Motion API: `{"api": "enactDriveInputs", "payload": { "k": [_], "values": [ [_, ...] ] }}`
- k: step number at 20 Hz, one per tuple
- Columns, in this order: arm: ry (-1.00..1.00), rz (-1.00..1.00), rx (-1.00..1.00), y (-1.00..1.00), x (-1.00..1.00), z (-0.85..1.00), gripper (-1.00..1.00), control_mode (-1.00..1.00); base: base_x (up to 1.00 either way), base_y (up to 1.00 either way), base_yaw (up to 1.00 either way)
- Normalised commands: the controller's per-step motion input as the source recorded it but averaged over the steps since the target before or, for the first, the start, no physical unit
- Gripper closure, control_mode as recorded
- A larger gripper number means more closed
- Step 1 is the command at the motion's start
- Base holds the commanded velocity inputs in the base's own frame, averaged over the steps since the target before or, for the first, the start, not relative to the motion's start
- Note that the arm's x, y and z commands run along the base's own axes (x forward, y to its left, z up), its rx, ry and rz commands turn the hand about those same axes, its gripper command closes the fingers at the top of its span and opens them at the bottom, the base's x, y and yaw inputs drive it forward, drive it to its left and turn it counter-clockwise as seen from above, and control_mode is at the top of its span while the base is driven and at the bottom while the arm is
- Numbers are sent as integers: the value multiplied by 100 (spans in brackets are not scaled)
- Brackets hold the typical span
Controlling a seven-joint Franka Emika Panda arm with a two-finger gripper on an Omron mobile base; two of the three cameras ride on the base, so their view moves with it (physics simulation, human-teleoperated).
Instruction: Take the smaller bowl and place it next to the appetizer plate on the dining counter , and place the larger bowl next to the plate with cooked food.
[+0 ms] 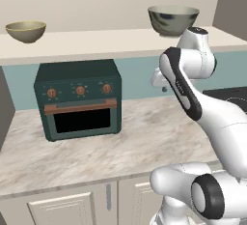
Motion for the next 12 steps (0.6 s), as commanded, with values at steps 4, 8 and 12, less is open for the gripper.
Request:
{"api": "enactDriveInputs", "payload": {
  "k": [4,8,12],
  "values": [
    [-9,0,0,0,-28,6,-100,-100,0,0,0],
    [-53,0,1,0,-48,75,-100,-100,0,0,0],
    [-59,-5,1,0,-31,81,-100,-100,0,0,0]
  ]
}}
